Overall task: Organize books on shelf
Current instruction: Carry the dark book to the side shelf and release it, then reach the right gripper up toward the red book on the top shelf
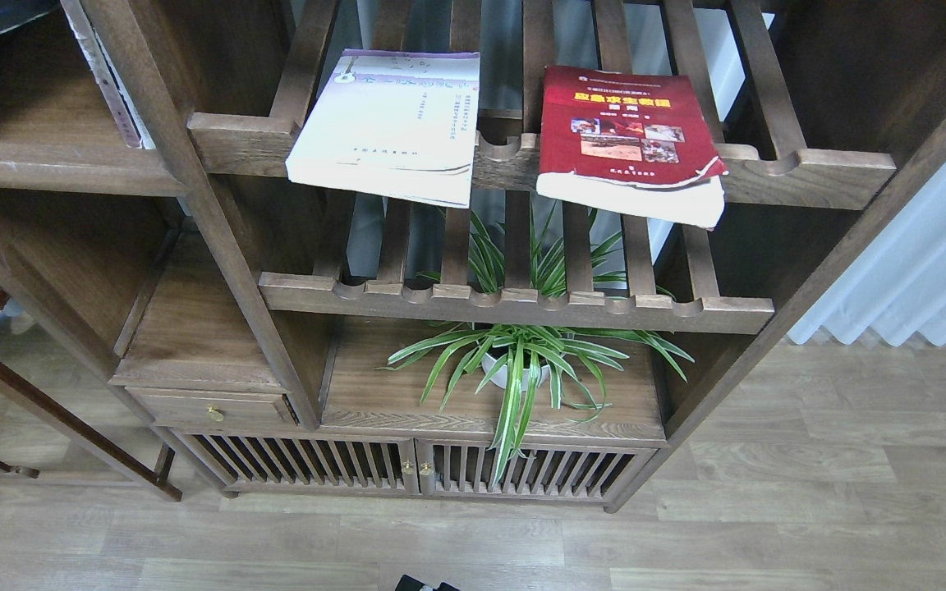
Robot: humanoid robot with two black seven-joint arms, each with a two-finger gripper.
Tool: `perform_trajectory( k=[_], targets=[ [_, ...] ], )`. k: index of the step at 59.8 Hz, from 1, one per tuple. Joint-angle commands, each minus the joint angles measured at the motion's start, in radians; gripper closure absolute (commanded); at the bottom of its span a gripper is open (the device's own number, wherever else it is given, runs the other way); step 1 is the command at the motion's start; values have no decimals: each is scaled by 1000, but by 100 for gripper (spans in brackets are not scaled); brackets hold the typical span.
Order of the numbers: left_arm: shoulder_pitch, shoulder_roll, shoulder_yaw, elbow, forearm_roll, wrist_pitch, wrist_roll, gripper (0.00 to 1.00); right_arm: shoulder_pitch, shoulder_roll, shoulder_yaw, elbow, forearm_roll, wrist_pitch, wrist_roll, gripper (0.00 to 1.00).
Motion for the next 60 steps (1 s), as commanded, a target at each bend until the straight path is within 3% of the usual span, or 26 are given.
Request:
perform_trajectory(
  k=[1,9,12,14,20,36,39,60],
  targets=[
    [-50,-1,62,72,0,0,0,97,0,0,2,0,0,0,2,0],
    [-61,-1,97,149,-10,0,0,89,0,0,2,0,0,0,3,0],
    [-56,-4,104,167,-20,0,0,68,0,0,2,0,2,0,5,0],
    [-50,-4,109,167,-23,0,0,59,0,0,3,0,2,0,6,0],
    [-25,-4,114,164,-72,0,0,51,0,0,6,0,5,0,11,0],
    [61,13,88,74,-239,0,0,49,-1,0,9,12,8,0,14,0],
    [122,18,62,20,-336,0,0,49,-1,0,28,20,8,0,32,0],
    [338,15,-101,-147,-532,0,-6,48,-1,0,45,32,8,0,49,0]
  ],
)
